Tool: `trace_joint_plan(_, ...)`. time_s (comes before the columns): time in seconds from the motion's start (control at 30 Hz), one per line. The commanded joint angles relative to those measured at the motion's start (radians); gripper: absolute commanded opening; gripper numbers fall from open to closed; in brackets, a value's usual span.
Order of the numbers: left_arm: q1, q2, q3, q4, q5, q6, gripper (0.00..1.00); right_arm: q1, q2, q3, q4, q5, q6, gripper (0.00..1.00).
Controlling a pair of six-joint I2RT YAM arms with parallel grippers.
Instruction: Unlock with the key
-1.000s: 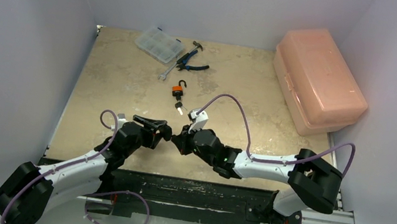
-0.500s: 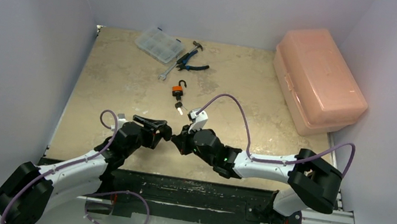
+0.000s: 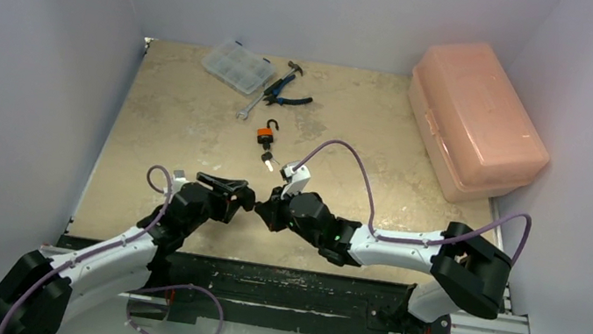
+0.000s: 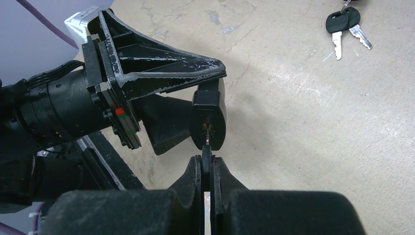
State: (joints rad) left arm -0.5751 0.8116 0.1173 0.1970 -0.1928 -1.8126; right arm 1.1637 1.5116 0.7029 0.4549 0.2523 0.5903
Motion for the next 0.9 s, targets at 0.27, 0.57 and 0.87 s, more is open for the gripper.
trace_joint_plan(0.27,-0.003,-0.076,0.076,0.042,0.046,0.023,0.00,-0.001,-0.066,0.014,0.062,-0.029,0.028,0.00)
trace_joint_plan(0.57,-0.002,-0.075,0.080,0.033,0.048,0.032,0.00,-0.001,-0.031,0.023,0.078,-0.045,0.025,0.00)
trace_joint_plan(0.87,-0.003,-0.077,0.077,0.035,0.056,0.033,0.00,-0.001,-0.006,0.035,0.100,-0.064,-0.011,0.00)
